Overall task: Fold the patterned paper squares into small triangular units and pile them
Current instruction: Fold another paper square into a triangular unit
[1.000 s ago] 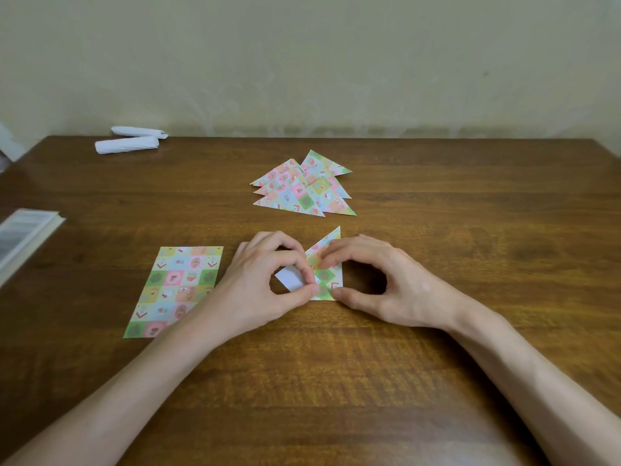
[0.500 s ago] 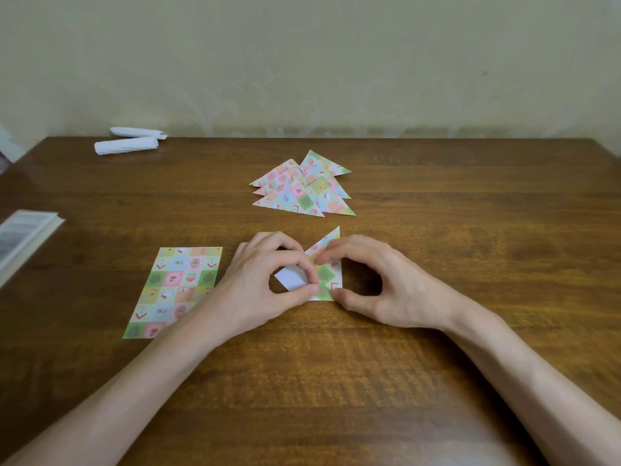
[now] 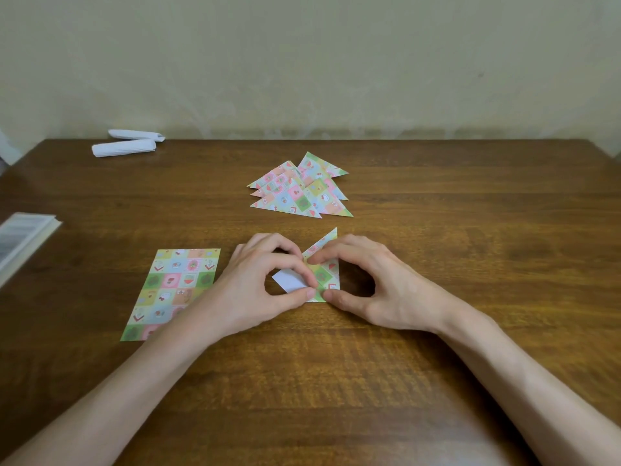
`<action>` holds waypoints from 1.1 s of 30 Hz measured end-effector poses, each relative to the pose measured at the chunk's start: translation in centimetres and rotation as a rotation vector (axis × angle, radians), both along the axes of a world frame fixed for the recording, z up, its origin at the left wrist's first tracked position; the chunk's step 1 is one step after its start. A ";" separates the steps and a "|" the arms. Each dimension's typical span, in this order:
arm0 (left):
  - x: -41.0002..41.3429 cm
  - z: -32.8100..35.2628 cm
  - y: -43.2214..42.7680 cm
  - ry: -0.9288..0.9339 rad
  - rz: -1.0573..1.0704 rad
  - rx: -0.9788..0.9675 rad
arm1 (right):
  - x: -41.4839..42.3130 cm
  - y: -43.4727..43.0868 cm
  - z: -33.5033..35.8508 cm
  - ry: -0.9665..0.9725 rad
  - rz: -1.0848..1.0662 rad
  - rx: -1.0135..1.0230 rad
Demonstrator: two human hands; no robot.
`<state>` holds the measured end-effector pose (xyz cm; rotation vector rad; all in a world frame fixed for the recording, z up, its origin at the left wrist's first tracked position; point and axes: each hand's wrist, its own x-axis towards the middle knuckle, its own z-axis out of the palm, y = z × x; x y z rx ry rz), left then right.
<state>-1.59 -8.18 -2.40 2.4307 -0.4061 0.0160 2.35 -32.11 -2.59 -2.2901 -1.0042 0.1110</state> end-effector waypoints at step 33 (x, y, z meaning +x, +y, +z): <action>0.2 0.9 0.5 0.073 -0.059 0.037 | -0.2 0.6 0.0 0.021 -0.054 -0.044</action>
